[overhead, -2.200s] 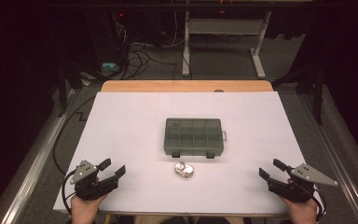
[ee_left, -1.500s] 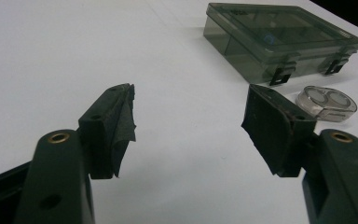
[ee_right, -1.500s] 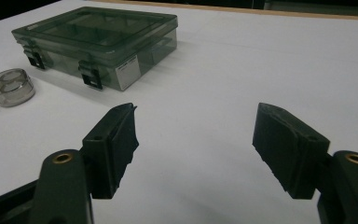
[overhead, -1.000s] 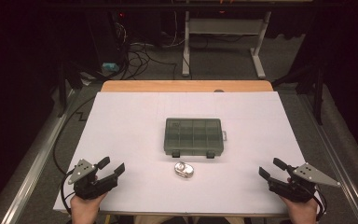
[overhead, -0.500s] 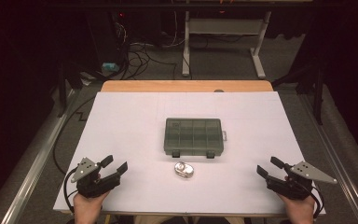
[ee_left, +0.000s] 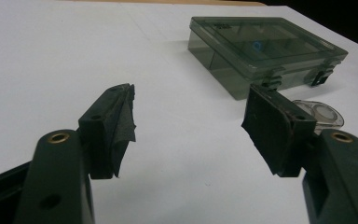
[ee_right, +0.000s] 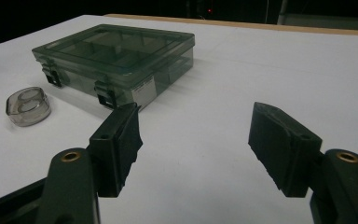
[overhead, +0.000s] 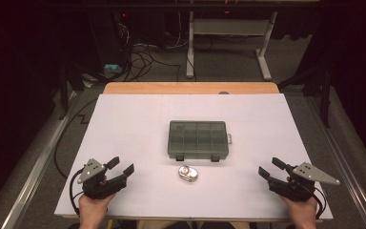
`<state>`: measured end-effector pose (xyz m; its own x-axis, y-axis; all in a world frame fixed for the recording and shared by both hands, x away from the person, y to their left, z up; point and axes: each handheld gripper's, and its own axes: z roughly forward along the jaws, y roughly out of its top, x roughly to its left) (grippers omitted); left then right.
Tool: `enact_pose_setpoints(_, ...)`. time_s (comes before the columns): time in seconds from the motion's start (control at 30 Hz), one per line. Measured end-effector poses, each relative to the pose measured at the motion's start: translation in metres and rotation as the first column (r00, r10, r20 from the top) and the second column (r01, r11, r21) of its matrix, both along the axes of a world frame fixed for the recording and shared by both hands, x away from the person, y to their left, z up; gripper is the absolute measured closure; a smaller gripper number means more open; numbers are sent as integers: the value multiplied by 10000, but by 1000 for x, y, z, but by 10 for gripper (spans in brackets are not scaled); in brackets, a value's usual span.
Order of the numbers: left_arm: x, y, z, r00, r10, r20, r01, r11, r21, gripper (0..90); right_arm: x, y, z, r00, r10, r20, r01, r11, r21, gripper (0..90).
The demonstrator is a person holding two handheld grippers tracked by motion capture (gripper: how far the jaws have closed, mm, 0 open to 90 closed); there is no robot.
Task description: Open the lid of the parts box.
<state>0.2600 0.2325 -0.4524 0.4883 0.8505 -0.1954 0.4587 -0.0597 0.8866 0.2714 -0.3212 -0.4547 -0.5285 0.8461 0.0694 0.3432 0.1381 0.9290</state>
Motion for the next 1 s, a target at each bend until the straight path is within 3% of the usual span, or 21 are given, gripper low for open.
enact_pose_setpoints(0.7,9,-15,0,9990,-455,23,455,9990,9,339,9,17,2,9992,388,78,-387,9992,-58,340)
enact_pose_setpoints(0.83,11,-18,-1,9983,-579,-44,577,9980,-273,343,11,20,1,9987,498,65,-498,9987,-101,345)
enact_pose_setpoints(1.0,13,-22,-2,9980,-625,-2,625,9980,-136,350,12,25,1,9982,597,112,-594,9979,-241,350)
